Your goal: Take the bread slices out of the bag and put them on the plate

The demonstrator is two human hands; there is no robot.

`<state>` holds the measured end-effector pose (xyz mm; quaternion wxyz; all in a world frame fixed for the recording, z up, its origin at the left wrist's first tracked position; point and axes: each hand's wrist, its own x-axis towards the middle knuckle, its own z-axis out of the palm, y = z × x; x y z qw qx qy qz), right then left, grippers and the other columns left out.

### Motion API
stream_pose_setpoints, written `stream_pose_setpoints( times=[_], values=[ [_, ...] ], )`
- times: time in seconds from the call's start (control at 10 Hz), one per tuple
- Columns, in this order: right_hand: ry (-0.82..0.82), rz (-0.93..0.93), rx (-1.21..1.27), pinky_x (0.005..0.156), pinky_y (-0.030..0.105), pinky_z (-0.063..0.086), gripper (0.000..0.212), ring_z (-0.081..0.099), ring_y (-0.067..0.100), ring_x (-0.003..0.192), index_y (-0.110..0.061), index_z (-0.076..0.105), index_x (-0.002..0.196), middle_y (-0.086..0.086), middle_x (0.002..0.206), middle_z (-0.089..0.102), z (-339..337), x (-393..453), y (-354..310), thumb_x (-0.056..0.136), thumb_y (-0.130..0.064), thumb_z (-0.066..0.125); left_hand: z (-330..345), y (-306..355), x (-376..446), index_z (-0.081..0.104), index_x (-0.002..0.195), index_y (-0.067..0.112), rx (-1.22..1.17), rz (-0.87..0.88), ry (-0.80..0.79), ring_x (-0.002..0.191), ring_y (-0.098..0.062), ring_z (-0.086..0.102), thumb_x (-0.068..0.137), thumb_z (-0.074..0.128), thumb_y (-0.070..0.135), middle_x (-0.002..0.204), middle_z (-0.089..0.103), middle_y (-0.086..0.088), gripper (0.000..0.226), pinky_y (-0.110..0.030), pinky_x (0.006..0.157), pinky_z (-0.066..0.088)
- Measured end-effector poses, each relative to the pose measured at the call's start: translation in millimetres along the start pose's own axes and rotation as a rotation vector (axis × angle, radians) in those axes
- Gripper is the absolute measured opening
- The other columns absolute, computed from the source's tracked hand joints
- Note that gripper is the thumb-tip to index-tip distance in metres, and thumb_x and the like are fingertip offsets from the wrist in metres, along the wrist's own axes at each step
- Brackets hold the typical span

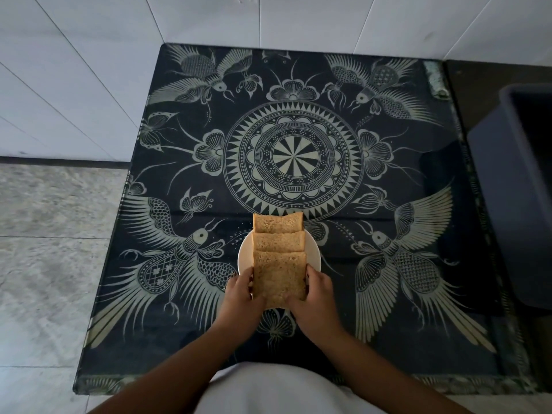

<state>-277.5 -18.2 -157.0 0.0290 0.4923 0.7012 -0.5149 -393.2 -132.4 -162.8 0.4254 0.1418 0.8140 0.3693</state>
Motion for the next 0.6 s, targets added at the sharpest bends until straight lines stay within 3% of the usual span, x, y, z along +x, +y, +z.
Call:
stream_pose_setpoints(
  times=[0.1,0.2,0.3,0.4,0.5,0.6],
  values=[
    [-0.007,0.004,0.004,0.092,0.024,0.037,0.075,0.041,0.014,0.123,-0.014,0.032,0.150,0.006,0.142,0.030,0,1,1,0.085,-0.017,0.068,-1,0,-1,0.038,0.146,0.020,0.022,-0.003,-0.023,0.112,-0.022,0.052,0.090,0.060,0.014,0.119,0.040,0.001,0.061,-0.043,0.094,0.054],
    [-0.011,0.014,-0.010,0.094,0.026,0.038,0.072,0.041,0.014,0.122,-0.013,0.034,0.149,0.007,0.142,0.030,0,1,1,0.085,-0.017,0.067,-2,-2,-2,0.035,0.148,0.018,0.025,-0.009,-0.035,0.114,-0.023,0.051,0.090,0.061,0.015,0.121,0.039,0.000,0.064,-0.046,0.096,0.053],
    [-0.001,0.007,-0.009,0.094,0.027,0.039,0.069,0.042,0.020,0.126,-0.013,0.038,0.146,0.007,0.139,0.032,0,4,1,0.084,-0.015,0.067,-2,-4,-1,0.034,0.149,0.017,0.035,-0.008,-0.029,0.112,-0.021,0.052,0.089,0.062,0.017,0.122,0.039,-0.001,0.066,-0.042,0.093,0.054],
    [0.001,0.028,-0.002,0.103,0.037,0.042,0.072,0.039,0.022,0.130,-0.015,0.037,0.147,0.006,0.141,0.033,-2,5,-4,0.082,-0.017,0.068,-1,1,-1,0.035,0.148,0.016,0.058,-0.009,0.017,0.100,-0.012,0.048,0.088,0.063,0.022,0.120,0.038,0.002,0.066,-0.018,0.074,0.046],
    [0.002,0.005,0.011,0.107,0.046,0.042,0.075,0.040,0.024,0.132,-0.015,0.036,0.148,0.007,0.143,0.036,-2,7,-6,0.081,-0.017,0.069,-1,3,0,0.032,0.147,0.016,0.090,0.030,0.049,0.109,-0.014,0.042,0.086,0.064,0.025,0.119,0.036,0.006,0.070,-0.023,0.082,0.037],
    [0.010,0.001,0.006,0.106,0.049,0.043,0.074,0.040,0.026,0.132,-0.014,0.038,0.145,0.008,0.143,0.038,-7,9,-12,0.078,-0.020,0.070,-3,10,-1,0.030,0.147,0.021,0.137,0.113,0.039,0.127,-0.021,0.037,0.081,0.062,0.030,0.134,0.041,0.004,0.073,-0.035,0.096,0.032]
  ],
)
